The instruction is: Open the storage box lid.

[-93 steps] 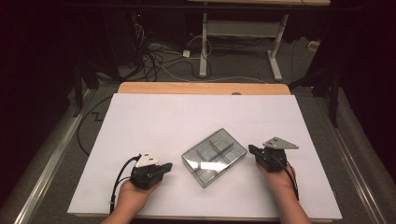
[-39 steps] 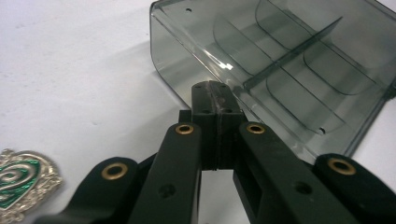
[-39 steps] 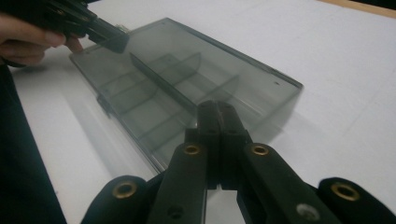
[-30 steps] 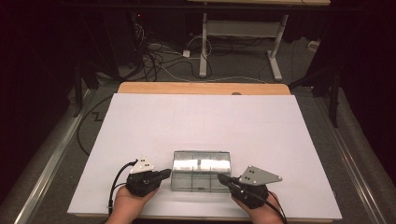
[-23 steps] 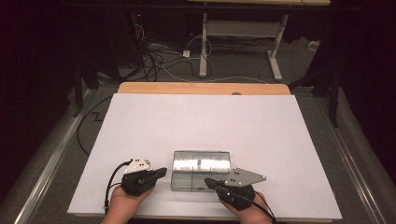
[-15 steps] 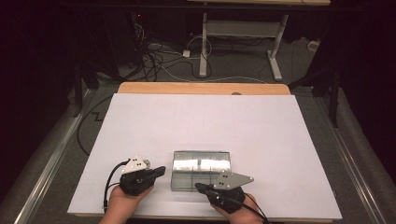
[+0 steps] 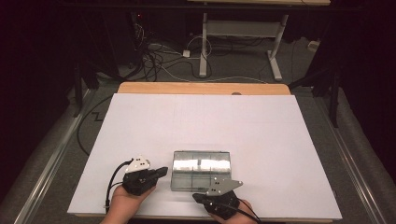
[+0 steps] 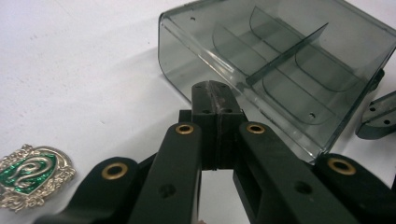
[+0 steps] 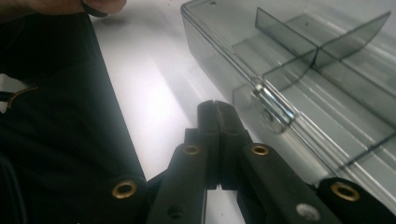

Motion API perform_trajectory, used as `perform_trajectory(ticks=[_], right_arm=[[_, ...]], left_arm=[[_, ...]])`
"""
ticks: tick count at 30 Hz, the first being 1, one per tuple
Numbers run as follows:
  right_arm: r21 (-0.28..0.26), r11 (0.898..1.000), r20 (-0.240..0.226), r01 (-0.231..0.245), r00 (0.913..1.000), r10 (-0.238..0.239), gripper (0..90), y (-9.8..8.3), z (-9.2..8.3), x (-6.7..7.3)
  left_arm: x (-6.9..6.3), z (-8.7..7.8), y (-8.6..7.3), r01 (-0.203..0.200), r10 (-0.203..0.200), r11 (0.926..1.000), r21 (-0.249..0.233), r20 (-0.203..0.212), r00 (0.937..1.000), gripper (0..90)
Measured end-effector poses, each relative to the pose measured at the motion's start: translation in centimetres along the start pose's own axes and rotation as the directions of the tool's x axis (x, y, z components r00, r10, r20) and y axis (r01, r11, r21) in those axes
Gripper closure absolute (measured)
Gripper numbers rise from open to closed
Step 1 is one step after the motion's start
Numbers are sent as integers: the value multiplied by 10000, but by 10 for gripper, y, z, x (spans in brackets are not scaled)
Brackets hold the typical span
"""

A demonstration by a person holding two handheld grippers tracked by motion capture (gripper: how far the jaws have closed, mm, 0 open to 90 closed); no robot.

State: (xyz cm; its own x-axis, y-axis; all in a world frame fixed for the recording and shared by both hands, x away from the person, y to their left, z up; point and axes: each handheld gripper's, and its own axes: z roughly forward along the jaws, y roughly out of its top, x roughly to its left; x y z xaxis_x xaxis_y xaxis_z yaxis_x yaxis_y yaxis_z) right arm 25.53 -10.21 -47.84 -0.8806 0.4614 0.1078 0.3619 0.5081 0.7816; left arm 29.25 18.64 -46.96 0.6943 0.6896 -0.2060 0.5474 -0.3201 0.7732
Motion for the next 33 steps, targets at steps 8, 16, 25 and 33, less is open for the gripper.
perform_trajectory(ticks=[8, 16, 25, 33], right_arm=[[176, 9995, 377, -271, 9989, 264, 900, -6, -2, -6], [50, 9994, 541, -333, 9980, 330, 900, -10, -8, -8], [-98, 9991, 515, -404, 9978, 408, 900, -11, -9, -10], [-331, 9981, 432, -528, 9976, 542, 900, -11, -10, -9]], left_arm=[[1, 1, -3, 42, -44, 9994, 353, 67, 10000, 875], [-13, 7, -14, 9, -20, 9934, 1143, 92, 10000, 875], [-17, 11, -16, -143, 117, 9914, 1303, 207, 9997, 875], [-19, 12, -16, -275, 245, 9906, 1342, 239, 9994, 875]])
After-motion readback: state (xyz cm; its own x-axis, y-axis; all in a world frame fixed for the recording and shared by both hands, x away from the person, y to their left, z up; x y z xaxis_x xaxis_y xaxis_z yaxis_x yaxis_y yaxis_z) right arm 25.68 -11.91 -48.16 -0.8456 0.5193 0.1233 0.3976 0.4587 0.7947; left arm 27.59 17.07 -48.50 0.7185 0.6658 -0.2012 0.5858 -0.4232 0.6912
